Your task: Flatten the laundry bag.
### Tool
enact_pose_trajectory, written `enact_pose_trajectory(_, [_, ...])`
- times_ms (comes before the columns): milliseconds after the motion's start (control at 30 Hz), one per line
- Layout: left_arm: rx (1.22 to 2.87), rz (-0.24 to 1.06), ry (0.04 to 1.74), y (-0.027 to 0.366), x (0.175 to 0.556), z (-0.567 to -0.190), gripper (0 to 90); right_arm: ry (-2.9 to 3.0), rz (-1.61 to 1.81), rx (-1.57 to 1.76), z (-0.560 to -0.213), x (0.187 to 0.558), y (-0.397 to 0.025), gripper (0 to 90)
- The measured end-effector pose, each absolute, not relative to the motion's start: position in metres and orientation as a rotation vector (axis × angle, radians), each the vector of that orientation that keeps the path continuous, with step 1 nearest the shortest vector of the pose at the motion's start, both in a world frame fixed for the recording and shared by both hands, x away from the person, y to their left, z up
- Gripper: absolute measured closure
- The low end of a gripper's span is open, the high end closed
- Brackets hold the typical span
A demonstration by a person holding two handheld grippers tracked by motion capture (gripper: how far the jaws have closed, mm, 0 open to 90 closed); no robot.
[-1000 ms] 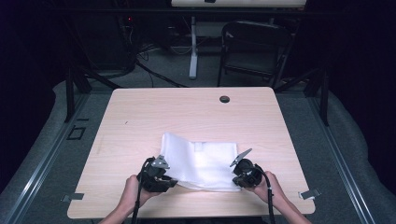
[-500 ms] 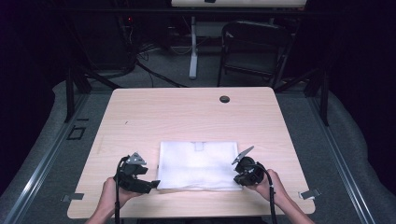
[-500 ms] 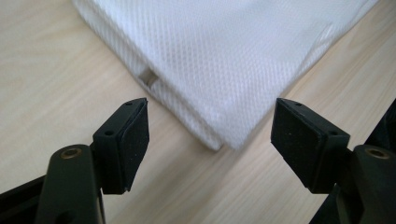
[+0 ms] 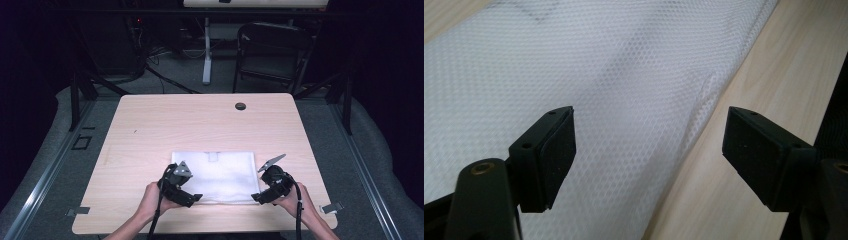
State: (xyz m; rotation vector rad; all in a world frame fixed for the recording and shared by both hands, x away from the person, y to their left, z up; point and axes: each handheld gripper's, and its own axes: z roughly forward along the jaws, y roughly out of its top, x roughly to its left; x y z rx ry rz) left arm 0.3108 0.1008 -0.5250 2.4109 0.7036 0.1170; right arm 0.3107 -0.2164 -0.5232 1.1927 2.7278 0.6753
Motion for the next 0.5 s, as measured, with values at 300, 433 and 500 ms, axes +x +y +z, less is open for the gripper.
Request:
enact_pose_trajectory(300, [2.503, 0.065, 0.577, 0.058, 0.313, -0.541, 36.2, 2.725, 0.68, 1.196, -0.52, 0.31, -0.219, 20.7])
enact_pose_trajectory(433, [2.521, 0.057, 0.533, 0.053, 0.315, -0.544, 48.3, 2.725, 0.668, 1.2, -0.52, 0.31, -0.22, 21.8])
enact_pose_trajectory(500, [2.543, 0.054, 0.519, 0.052, 0.317, -0.546, 52.0, 2.719, 0.676, 1.202, -0.52, 0.31, -0.221, 22.3])
